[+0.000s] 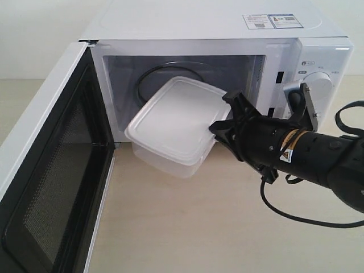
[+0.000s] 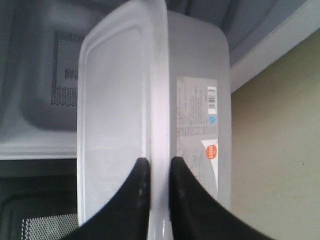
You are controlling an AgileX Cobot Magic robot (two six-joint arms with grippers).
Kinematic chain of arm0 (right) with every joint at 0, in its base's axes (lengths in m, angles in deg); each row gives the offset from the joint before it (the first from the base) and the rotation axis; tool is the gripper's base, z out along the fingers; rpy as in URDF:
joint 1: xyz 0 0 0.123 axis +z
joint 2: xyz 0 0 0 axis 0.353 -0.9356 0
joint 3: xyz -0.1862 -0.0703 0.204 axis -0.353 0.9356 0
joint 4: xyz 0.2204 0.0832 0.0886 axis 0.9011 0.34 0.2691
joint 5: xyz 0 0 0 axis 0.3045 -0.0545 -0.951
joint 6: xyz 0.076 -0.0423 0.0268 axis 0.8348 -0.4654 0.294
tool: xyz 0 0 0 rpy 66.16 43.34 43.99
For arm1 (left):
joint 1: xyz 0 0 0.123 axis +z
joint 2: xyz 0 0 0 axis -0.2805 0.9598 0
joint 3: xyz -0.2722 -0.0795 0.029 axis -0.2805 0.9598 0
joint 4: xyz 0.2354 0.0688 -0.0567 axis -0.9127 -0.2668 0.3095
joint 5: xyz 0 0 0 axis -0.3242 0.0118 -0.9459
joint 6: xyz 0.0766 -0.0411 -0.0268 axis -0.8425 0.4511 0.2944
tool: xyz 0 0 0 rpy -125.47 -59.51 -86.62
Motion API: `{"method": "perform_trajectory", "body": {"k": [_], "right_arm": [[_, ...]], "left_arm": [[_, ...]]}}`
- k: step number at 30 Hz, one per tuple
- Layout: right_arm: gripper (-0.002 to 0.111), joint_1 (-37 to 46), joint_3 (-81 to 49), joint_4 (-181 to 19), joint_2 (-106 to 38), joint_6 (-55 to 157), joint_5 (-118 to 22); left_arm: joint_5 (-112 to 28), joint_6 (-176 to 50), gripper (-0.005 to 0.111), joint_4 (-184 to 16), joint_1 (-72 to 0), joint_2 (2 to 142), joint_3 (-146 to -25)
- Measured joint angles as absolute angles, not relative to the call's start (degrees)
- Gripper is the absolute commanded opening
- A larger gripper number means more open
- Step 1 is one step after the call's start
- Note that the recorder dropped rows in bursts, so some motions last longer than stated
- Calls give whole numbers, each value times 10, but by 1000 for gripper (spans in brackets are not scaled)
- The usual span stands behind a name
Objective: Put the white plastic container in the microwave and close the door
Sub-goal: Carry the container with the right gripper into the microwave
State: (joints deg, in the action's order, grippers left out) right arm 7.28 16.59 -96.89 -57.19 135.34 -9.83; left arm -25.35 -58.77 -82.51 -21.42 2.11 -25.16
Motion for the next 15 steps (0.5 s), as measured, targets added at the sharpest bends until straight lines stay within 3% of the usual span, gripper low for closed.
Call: {"method": "perform_trajectory", "body": {"k": [15], "right_arm": [[0,93,166,-784,-572,1295,-97]], "left_arm": [[-254,-588,4,-825,-214,21,-252]]}}
